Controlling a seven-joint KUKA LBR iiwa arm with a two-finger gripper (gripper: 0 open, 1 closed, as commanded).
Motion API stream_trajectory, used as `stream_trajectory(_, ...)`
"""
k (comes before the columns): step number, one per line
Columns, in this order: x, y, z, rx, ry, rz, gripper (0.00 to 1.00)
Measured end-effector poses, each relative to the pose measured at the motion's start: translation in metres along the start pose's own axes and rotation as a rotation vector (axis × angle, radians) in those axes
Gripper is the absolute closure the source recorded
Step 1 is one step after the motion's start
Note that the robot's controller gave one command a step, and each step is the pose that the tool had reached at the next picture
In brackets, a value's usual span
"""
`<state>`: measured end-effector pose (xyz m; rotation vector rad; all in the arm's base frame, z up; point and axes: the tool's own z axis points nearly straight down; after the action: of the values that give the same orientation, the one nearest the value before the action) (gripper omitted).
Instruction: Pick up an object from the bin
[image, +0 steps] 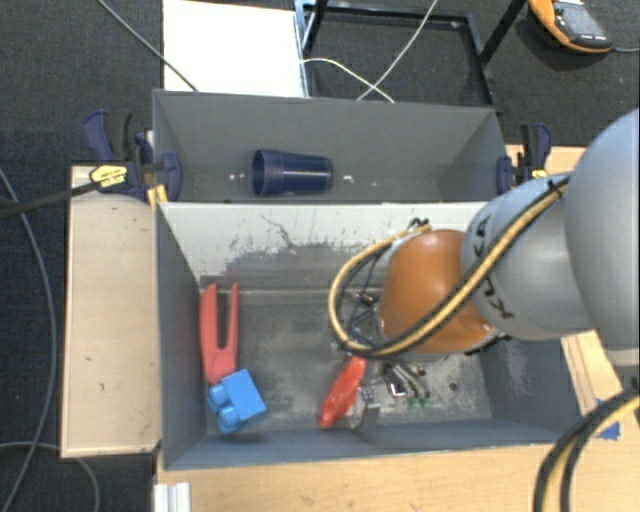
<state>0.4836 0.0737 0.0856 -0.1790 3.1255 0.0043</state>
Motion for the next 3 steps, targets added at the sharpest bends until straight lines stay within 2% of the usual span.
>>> stream_trajectory(1,0.000,0.007,0.006,0.001,0.000,0.016,0.00)
stream_trajectory(2,-0.040,-0.010,0.016,0.001,-0.004,-0.335,1.00)
stream_trajectory(3,-0.040,-0.010,0.016,0.001,-0.004,-0.333,1.00)
